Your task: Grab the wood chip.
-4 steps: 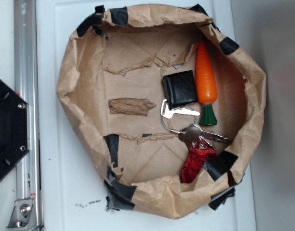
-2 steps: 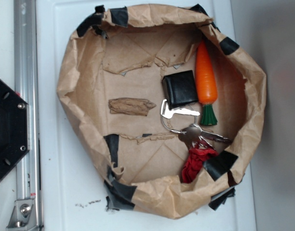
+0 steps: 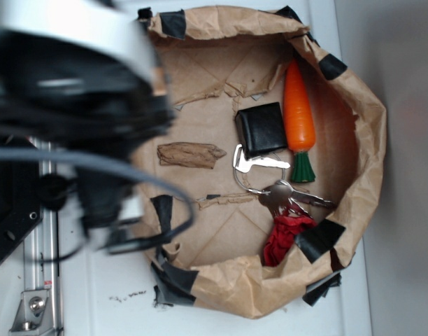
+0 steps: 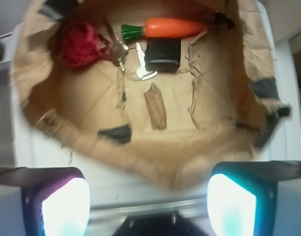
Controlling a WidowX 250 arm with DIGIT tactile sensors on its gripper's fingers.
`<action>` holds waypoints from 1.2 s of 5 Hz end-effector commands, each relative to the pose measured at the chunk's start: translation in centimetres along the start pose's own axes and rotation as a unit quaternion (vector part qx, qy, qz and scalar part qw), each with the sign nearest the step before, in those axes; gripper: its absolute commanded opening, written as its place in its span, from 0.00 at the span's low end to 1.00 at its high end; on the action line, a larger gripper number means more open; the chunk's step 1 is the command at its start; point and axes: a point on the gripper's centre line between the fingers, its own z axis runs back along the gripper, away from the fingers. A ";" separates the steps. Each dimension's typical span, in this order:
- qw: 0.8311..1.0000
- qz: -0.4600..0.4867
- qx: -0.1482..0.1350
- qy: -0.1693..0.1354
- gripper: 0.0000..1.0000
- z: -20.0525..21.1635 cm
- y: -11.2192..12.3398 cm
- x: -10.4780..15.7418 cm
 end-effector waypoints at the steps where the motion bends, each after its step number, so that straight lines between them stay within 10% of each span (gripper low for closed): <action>1: 1.000 0.005 0.021 -0.007 1.00 -3.4 0.7 5.8; 6: 0.995 -0.081 0.049 0.041 1.00 -14.6 0.8 3.5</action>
